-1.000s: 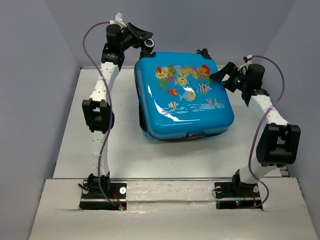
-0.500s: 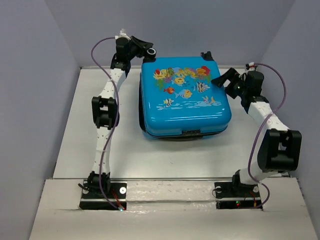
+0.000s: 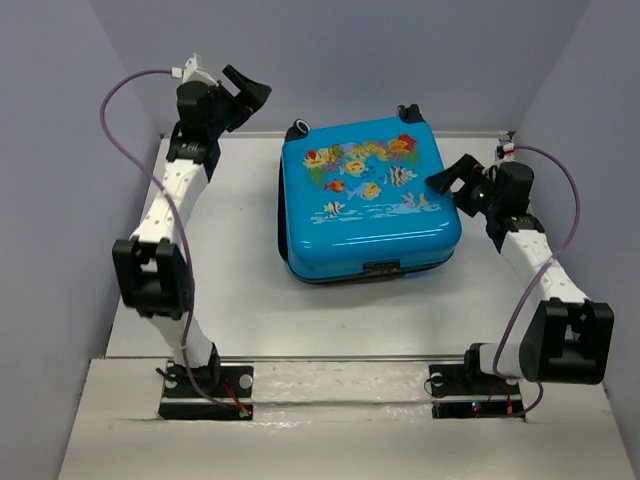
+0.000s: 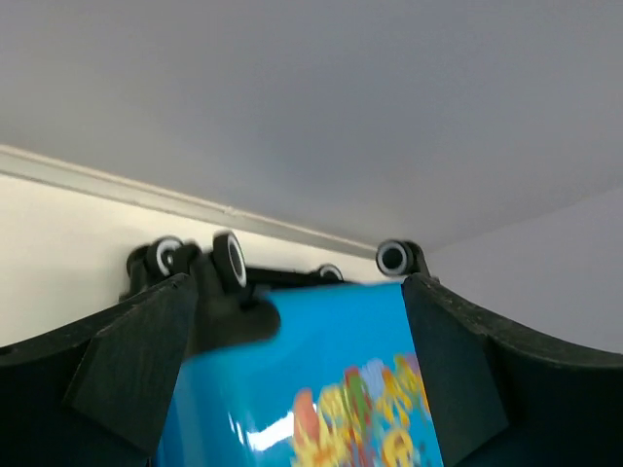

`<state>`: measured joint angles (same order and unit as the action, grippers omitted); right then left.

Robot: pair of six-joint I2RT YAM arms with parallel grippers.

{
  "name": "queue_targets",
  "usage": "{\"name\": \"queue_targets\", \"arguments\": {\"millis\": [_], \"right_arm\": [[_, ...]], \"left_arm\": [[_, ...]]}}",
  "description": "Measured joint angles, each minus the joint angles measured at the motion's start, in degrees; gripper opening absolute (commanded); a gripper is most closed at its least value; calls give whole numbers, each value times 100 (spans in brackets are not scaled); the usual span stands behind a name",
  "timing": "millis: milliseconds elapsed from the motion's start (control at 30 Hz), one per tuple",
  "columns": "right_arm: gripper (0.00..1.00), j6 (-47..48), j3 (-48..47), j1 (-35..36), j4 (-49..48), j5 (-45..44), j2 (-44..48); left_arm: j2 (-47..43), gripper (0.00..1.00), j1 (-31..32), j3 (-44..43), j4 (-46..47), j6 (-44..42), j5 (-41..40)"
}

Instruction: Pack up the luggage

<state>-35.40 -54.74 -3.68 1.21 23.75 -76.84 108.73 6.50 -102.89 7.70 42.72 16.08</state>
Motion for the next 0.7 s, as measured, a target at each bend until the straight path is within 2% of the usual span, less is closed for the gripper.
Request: {"name": "queue_targets", "arguments": {"millis": [100, 133, 233, 300, 400, 500, 700], "right_arm": [[100, 2, 293, -2, -26, -37, 319], [100, 0, 389, -2, -39, -44, 413], [100, -2, 651, -2, -122, -50, 664], [100, -2, 835, -2, -155, -31, 881], [100, 0, 1080, -2, -179, 11, 1150], [99, 9, 1305, -11, -203, 48, 1414], [88, -4, 1523, -59, -332, 221, 1587]], "left_arm": [[-1709, 99, 98, 1926, 356, -210, -151], [-2068, 99, 188, 2315, 391, -256, -175], [-2776, 99, 586, 3469, 579, -426, -199], [-2894, 99, 920, 4151, 577, -492, -186], [-2859, 99, 1272, 4708, 326, -564, -203], [-2868, 99, 1353, 4717, 350, -634, -289], [-2796, 99, 1467, 4717, 509, -662, -420]]}}
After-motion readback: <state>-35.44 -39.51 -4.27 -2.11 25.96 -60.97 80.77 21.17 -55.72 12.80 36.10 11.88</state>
